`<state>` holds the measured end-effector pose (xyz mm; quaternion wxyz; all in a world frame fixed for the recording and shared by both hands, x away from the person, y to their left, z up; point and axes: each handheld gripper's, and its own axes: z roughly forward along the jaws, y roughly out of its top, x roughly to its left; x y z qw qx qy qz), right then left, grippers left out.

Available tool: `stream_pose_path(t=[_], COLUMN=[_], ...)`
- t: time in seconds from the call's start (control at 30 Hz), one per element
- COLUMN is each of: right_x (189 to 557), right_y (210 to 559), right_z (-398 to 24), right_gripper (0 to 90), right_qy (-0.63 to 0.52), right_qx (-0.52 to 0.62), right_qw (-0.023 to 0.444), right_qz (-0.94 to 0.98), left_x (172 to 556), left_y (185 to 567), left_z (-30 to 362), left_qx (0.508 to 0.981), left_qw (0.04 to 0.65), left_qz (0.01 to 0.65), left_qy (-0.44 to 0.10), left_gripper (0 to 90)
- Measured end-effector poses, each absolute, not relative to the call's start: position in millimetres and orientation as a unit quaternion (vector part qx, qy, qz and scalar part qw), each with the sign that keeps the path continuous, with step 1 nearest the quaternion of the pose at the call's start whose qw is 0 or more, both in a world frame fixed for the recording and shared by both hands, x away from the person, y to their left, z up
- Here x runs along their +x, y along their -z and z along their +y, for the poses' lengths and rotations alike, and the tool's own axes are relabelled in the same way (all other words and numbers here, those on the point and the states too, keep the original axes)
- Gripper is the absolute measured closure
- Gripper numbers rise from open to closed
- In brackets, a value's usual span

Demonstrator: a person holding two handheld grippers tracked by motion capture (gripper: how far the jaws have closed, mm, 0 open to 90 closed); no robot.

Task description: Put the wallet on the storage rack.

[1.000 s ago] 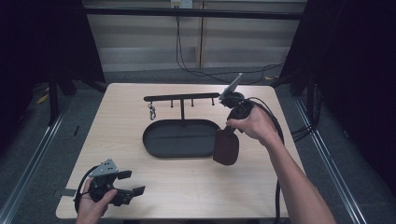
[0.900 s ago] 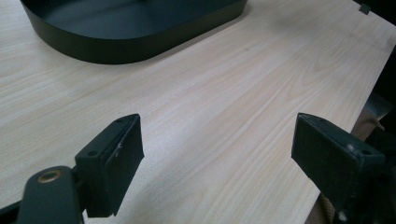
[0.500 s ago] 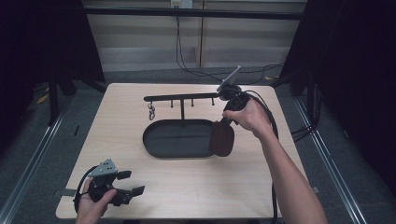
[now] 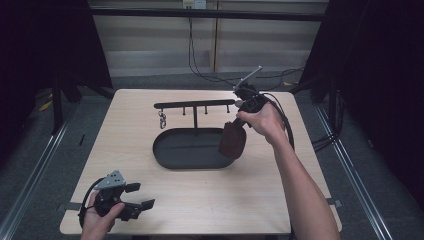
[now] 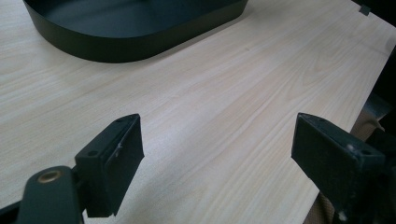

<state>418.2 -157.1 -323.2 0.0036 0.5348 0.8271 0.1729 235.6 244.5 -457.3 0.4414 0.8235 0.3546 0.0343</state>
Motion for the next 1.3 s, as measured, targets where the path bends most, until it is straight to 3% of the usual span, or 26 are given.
stream_pose_path(t=[0.7, 1.3], right_x=[429.4, 432.4], right_y=[352.5, 397.7], right_z=[-160.6, -173.1], right_gripper=[83.3, 83.3], right_qy=[-0.217, -0.265], right_qx=[0.562, 0.6], right_qw=[-0.013, -0.01], right_qz=[0.798, 0.755], left_x=[235.1, 235.2], left_y=[456.6, 457.8], left_z=[245.7, 243.8], left_qx=[0.823, 0.826], left_qw=[0.442, 0.437], left_qz=[0.355, 0.355], left_qy=[-0.036, -0.039], left_gripper=[16.6, 16.6])
